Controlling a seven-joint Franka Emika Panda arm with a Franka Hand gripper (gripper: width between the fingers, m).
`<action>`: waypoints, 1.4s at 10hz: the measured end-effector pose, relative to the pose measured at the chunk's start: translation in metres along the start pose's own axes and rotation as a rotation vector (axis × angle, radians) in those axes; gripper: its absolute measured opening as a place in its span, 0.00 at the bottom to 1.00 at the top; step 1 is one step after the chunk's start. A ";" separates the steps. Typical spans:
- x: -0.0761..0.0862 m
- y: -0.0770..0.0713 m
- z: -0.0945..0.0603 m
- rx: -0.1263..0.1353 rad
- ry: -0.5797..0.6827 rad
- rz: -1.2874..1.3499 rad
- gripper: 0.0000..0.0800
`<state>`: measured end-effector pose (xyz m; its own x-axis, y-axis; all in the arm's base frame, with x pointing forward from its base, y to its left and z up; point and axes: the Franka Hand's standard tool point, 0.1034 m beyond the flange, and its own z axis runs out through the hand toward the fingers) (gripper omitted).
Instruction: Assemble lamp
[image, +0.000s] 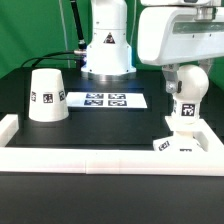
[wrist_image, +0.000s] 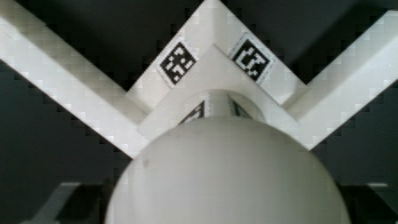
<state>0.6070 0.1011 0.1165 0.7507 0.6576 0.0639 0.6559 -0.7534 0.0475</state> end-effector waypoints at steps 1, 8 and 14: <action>0.000 0.000 0.000 0.001 0.000 0.078 0.72; 0.001 0.002 0.001 -0.007 0.023 0.819 0.72; -0.002 0.001 0.002 0.012 0.024 1.365 0.72</action>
Offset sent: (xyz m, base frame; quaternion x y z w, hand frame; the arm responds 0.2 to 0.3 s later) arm -0.0155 0.0085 -0.0025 0.0045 -0.0160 0.2620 0.9649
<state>0.6059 0.0992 0.1144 0.7944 -0.6034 0.0698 -0.5989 -0.7972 -0.0757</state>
